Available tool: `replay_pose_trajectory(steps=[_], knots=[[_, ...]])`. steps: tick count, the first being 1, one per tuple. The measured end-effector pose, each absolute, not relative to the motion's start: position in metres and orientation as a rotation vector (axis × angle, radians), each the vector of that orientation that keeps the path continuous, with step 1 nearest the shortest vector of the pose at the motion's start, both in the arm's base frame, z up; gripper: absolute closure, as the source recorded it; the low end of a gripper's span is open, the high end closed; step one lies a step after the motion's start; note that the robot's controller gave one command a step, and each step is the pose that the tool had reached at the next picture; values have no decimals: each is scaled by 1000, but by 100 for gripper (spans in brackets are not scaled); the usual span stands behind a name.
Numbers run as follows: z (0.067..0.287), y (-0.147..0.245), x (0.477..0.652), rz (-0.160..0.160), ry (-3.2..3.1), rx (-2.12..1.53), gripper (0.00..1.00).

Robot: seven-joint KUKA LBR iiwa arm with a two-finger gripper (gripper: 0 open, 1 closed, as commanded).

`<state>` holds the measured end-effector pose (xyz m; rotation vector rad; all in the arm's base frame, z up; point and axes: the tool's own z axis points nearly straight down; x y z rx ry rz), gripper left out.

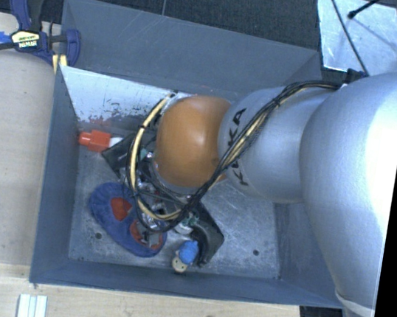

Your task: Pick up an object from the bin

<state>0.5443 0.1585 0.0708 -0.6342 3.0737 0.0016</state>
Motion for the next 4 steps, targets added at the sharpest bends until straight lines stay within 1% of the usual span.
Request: replay_pose_trajectory(steps=[1,2,3,4], knots=[[72,123,514,1,2931,-1101,0],[73,125,515,5,2926,-1096,100],[85,126,517,3,2937,-1091,100],[116,127,518,0,2942,-1085,100]])
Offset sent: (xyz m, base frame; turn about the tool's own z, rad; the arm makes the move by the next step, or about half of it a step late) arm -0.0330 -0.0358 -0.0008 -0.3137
